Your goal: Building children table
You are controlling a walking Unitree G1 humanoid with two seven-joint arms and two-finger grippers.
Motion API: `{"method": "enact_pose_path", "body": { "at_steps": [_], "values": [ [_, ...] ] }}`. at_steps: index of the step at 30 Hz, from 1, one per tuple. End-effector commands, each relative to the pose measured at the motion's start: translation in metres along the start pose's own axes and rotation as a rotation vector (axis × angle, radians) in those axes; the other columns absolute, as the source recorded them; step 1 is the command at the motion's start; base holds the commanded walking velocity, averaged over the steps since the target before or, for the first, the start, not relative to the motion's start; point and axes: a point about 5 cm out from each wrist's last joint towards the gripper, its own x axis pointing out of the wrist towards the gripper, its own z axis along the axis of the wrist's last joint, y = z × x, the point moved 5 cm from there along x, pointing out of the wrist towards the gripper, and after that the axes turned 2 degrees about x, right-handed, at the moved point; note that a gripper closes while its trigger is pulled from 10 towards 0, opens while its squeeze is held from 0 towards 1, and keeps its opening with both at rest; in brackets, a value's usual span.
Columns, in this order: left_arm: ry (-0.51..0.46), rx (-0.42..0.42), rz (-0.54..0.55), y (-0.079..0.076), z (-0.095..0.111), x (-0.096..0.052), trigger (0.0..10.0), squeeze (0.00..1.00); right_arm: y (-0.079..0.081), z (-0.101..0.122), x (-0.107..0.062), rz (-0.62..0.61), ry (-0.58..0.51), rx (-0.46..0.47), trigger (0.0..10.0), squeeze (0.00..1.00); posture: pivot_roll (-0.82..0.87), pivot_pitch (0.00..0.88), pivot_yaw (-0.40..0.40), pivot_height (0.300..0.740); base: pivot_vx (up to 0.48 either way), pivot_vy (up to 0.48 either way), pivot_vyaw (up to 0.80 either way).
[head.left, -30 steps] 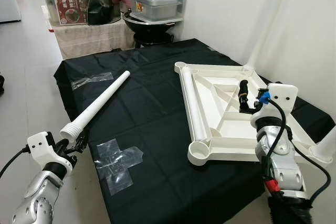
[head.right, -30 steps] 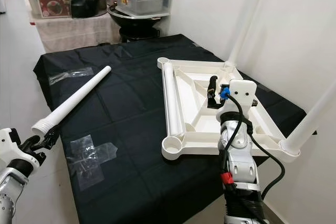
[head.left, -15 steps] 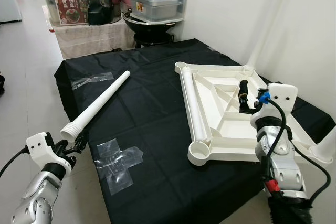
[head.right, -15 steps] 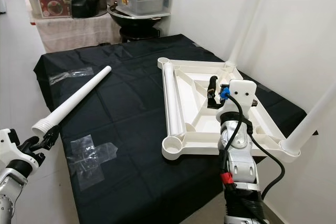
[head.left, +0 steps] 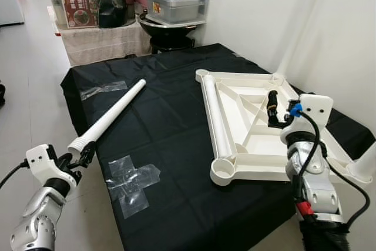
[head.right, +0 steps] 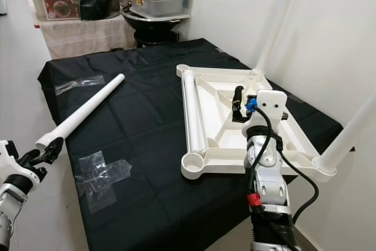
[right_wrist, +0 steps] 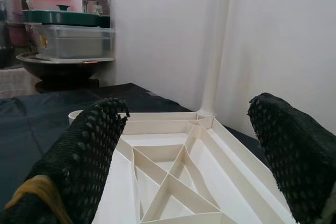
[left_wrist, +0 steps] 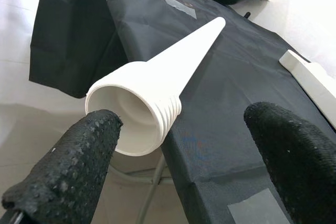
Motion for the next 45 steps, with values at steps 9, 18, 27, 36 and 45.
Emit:
{"method": "enact_pose_path", "body": {
  "at_steps": [9, 18, 27, 36, 45],
  "values": [
    [0.012, 0.019, -0.013, 0.0, 0.0, 0.005, 10.0, 0.0, -0.006, -0.003, -0.002, -0.013, 0.004, -0.019, 10.0, 0.0, 0.07, 0.0, -0.08, 0.74, 0.0, 0.0, 0.0],
    [0.018, 0.024, -0.022, 0.0, -0.002, 0.01, 10.0, 0.0, -0.008, -0.005, -0.003, -0.018, 0.012, -0.023, 10.0, 0.0, 0.06, 0.0, -0.085, 0.74, 0.0, 0.0, 0.0],
    [0.024, 0.03, -0.035, -0.002, -0.002, 0.018, 10.0, 0.0, -0.009, -0.005, -0.003, -0.016, 0.015, -0.028, 10.0, 0.0, 0.05, 0.0, -0.087, 0.74, 0.0, 0.0, 0.0],
    [0.036, 0.03, -0.044, -0.004, -0.005, 0.022, 10.0, 0.0, -0.011, -0.005, -0.004, -0.016, 0.019, -0.035, 10.0, 0.0, 0.04, 0.0, -0.09, 0.74, 0.0, 0.0, 0.0],
    [0.052, 0.026, -0.057, -0.008, -0.011, 0.03, 10.0, 0.0, -0.013, -0.004, -0.003, -0.013, 0.022, -0.047, 10.0, 0.0, 0.03, 0.0, -0.096, 0.74, 0.0, 0.0, 0.0]
  ]
}}
